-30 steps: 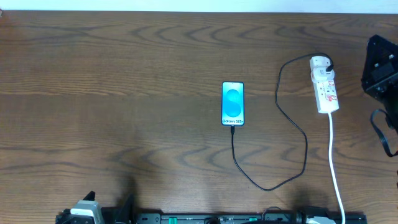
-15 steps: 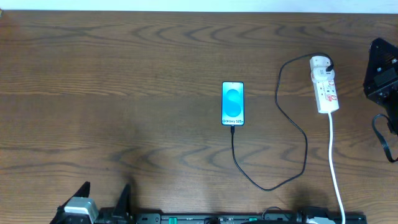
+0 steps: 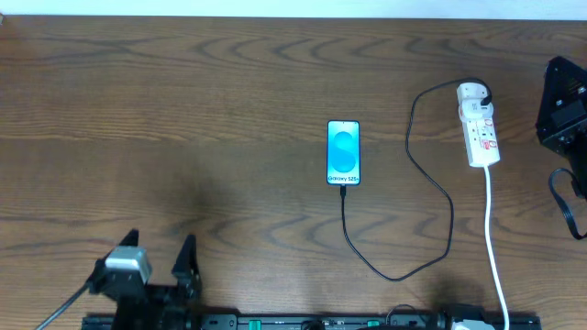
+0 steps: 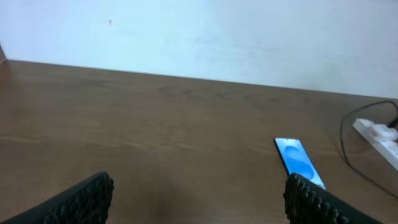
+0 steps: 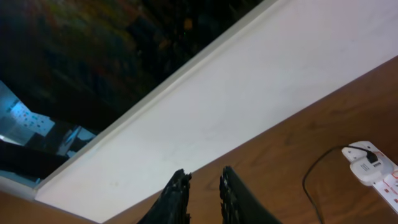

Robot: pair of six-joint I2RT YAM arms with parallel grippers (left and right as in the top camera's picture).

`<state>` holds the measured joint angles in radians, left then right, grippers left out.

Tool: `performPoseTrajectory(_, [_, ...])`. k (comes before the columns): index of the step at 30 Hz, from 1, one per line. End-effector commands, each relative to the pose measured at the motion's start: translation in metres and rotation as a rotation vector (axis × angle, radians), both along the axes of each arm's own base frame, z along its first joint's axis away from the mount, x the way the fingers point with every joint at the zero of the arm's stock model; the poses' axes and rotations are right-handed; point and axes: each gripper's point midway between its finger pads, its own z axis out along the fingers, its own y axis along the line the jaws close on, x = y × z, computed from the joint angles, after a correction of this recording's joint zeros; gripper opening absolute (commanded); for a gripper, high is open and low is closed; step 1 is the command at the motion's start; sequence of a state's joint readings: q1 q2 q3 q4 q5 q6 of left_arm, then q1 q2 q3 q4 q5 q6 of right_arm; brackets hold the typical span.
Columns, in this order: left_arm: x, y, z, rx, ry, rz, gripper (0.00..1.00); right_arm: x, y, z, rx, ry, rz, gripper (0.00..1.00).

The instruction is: Plug charger to phone and switch on socket

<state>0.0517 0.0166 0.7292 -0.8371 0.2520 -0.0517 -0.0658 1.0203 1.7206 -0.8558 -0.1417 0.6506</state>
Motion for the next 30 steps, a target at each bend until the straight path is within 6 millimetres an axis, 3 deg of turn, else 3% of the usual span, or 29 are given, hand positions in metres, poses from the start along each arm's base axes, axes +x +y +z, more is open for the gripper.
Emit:
performPoseTrajectory(1, [0.015,0.003,-0.007,0.006,-0.022,0.013,0.88,-0.003,0.002,0.001,-0.005,-0.005,0.008,0.17])
performPoseTrajectory(6, [0.043,0.005,-0.017,0.008,-0.084,0.014,0.88,-0.003,0.002,0.001,-0.005,-0.005,0.008,0.17])
performPoseTrajectory(7, [0.059,0.004,-0.030,-0.007,-0.106,0.005,0.88,-0.003,0.002,0.001,-0.005,-0.005,0.008,0.17])
performPoseTrajectory(12, [0.077,0.005,-0.051,-0.050,-0.121,0.012,0.88,-0.003,0.002,0.001,-0.005,-0.004,0.008,0.17])
performPoseTrajectory(23, [0.094,0.006,-0.089,-0.050,-0.112,0.012,0.88,-0.003,0.002,0.001,-0.004,-0.005,0.009,0.16])
performPoseTrajectory(30, [0.096,0.006,-0.103,-0.052,-0.087,0.013,0.88,-0.003,0.002,0.001,-0.004,-0.005,0.009,0.15])
